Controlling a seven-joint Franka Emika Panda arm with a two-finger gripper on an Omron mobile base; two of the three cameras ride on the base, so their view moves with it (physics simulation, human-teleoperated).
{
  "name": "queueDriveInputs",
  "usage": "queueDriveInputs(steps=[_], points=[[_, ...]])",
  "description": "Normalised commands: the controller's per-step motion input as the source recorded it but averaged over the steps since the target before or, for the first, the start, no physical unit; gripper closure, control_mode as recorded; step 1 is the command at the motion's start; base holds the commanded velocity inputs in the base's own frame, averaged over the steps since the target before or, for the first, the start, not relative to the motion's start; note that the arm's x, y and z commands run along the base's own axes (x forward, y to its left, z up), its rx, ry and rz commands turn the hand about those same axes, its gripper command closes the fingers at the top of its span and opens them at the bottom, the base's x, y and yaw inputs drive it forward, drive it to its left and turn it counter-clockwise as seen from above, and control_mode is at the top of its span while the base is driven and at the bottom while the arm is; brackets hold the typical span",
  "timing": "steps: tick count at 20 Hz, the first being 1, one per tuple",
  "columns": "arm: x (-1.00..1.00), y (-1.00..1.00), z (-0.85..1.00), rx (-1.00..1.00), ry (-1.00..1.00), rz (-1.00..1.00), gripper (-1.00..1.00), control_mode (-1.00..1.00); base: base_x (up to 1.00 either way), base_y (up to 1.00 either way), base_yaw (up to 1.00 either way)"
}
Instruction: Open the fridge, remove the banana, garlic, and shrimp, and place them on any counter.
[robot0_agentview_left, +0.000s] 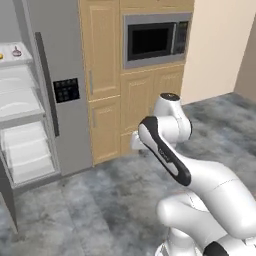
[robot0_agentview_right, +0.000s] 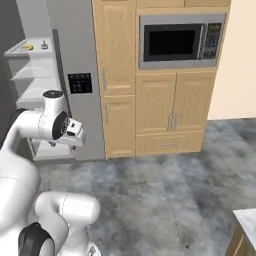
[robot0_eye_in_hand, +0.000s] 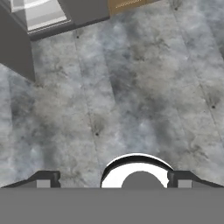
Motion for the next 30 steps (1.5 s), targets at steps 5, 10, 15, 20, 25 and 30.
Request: queueDriveInputs(steps=[5, 10, 15, 20, 25, 30], points=[[0.0, 0.0, 0.0, 0.0, 0.0, 0.0, -1.0, 1.0, 1.0, 0.66, 0.27], [0.0, 0.0, 0.0, 0.0, 0.0, 0.0, -1.0, 1.0, 1.0, 0.4, 0.31], [0.0, 0.0, 0.0, 0.0, 0.0, 0.0, -1.0, 1.0, 1.0, 0.43, 0.33], [0.0, 0.0, 0.0, 0.0, 0.0, 0.0, -1.0, 1.0, 0.87, 0.57, 0.28], [0.0, 0.0, 0.0, 0.0, 0.0, 0.0, -1.0, 1.0, 0.82, 0.59, 0.2], [0.0, 0.0, 0.0, 0.0, 0.0, 0.0, -1.0, 1.0, 0.9, 0.31, 0.11]])
